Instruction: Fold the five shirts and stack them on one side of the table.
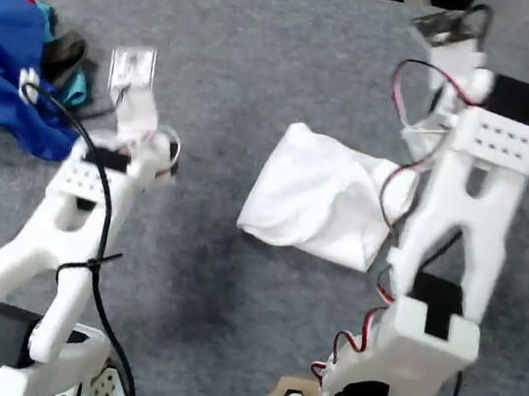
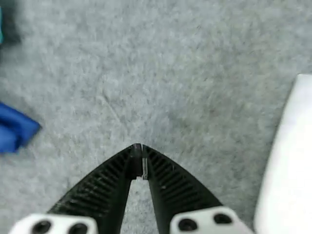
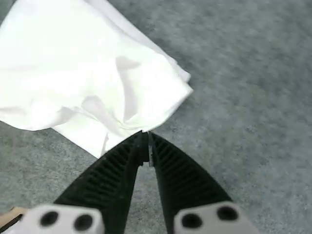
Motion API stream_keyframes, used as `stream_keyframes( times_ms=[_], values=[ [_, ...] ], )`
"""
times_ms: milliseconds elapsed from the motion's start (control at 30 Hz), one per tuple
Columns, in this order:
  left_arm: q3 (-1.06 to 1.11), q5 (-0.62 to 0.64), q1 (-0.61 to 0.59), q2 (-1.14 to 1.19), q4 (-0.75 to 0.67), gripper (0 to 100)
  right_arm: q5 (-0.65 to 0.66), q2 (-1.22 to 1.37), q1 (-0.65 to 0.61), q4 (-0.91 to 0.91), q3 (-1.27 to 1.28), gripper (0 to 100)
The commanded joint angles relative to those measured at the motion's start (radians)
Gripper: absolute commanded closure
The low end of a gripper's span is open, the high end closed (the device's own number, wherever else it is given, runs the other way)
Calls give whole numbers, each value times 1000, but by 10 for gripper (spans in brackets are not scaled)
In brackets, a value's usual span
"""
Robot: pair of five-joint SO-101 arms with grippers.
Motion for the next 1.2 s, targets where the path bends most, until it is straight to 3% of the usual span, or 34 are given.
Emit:
stream_keyframes(
  times_ms=[0,167,333,567,800,1167],
  values=[
    [55,20,-34,-7,-140,981,3,70,-73,-49,-2,990],
    [5,20,-43,102,-150,981,-43,237,-142,-112,-77,990],
    [-57,18,-48,156,-97,981,-80,374,-157,-58,-297,990],
    [-61,17,-48,163,-101,981,-75,561,-134,-6,-521,990],
    [-61,17,-46,165,-101,981,-75,740,-134,26,-576,992],
    [-109,15,-44,214,-104,981,-80,615,-137,72,-516,993]
  ],
)
